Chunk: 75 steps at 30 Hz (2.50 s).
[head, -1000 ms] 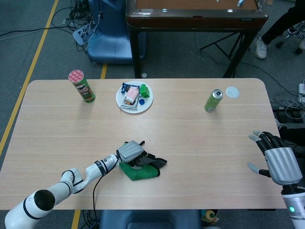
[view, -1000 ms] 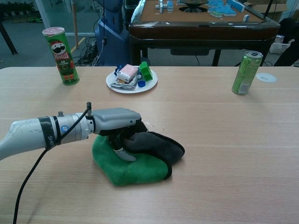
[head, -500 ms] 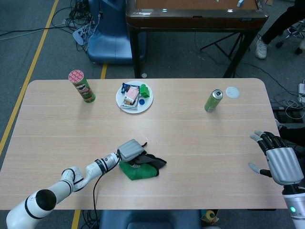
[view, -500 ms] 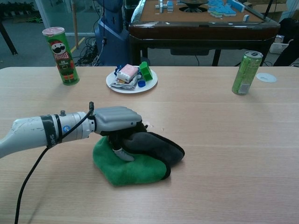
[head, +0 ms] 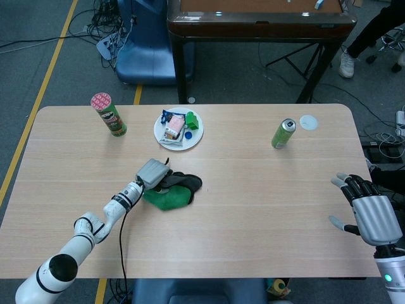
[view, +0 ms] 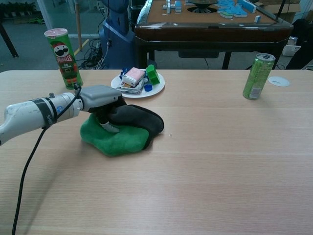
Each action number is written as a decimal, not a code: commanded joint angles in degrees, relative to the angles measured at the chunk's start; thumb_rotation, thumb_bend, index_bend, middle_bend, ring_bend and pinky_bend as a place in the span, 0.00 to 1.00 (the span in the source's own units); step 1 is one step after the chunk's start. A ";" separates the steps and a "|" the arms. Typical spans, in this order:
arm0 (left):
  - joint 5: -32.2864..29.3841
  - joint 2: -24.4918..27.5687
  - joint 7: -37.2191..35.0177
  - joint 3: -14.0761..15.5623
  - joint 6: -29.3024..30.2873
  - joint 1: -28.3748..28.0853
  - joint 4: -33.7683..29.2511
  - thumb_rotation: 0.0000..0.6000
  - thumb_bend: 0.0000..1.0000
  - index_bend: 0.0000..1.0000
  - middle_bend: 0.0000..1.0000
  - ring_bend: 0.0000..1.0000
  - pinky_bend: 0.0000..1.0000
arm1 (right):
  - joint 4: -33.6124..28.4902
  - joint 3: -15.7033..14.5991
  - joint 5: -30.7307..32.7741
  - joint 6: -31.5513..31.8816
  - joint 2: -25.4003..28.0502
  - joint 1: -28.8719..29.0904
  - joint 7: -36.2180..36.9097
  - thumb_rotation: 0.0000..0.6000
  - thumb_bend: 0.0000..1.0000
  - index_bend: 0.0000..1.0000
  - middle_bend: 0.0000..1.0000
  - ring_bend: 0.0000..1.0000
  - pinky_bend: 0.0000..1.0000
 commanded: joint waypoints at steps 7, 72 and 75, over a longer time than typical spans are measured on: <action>-2.98 2.23 0.47 -3.63 4.06 0.51 1.30 1.00 0.18 0.62 0.67 0.66 0.92 | 0.00 0.03 -0.18 -0.07 -0.09 0.11 -0.02 1.00 0.17 0.23 0.21 0.17 0.24; -17.92 44.10 30.84 -5.21 31.29 35.71 -65.94 1.00 0.18 0.13 0.05 0.10 0.33 | 4.39 -0.35 -3.13 -4.93 -1.85 4.58 5.49 1.00 0.17 0.23 0.23 0.17 0.24; -17.08 44.76 32.04 -4.40 35.38 38.92 -67.76 1.00 0.18 0.14 0.05 0.10 0.33 | 4.69 -0.63 -3.84 -5.07 -2.03 4.87 6.02 1.00 0.17 0.23 0.23 0.17 0.24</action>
